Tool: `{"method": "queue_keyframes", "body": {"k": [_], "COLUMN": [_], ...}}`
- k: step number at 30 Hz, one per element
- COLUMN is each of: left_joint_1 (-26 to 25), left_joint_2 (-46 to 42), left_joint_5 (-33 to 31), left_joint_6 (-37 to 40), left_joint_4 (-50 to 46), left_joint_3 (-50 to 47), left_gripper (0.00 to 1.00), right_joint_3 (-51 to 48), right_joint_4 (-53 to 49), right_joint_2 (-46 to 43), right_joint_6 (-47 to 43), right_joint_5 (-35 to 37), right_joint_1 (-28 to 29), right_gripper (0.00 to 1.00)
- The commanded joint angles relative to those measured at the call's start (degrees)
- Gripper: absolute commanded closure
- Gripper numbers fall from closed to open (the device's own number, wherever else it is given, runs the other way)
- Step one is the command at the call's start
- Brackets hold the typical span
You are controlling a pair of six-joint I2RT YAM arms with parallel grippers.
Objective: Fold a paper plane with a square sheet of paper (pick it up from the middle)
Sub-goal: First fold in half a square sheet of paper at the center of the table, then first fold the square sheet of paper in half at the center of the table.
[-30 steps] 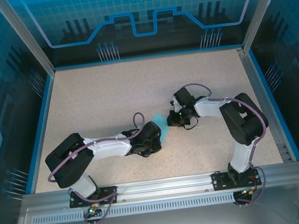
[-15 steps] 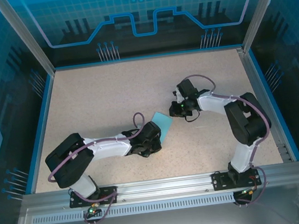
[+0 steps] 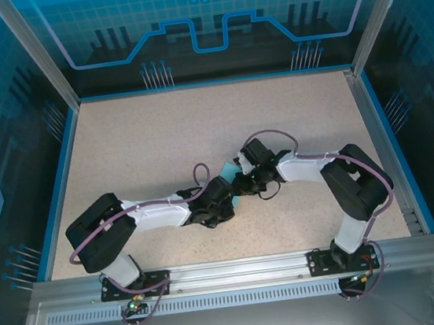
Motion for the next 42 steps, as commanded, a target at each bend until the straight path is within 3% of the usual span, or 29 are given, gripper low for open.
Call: {"method": "queue_keyframes", "body": {"k": [1,7,16,30,42], "left_joint_1": [-0.27,-0.18,3.02,3.69,3.68], "left_joint_2": [0.62,-1.37,-4.08,0.97,-0.28], "left_joint_5": [0.92,1.25,6.08,4.17,8.59], "left_joint_6": [0.91,3.09,5.43,6.19,2.65], "left_joint_4": [-4.82,-3.89,9.09,9.66,9.13], "left_joint_3": [-1.08,0.48,-1.24,-3.45,-11.24], "left_gripper": [0.94,0.94,0.92,0.95,0.94], "right_joint_3": [-1.79,-1.11,-1.33,-1.29,-0.98], "right_joint_4": [1.88,-0.78,-1.72,-1.58,-3.44], "right_joint_2": [1.91,4.13,5.23,6.37,7.55], "right_joint_6": [1.53,0.98,0.56,0.65,0.37], "right_joint_5": [-1.53,1.31,1.79,1.34,2.47], "right_joint_1": [0.27,0.15,0.11,0.11,-0.15], "right_gripper": [0.86,0.87,0.87,0.87,0.87]}}
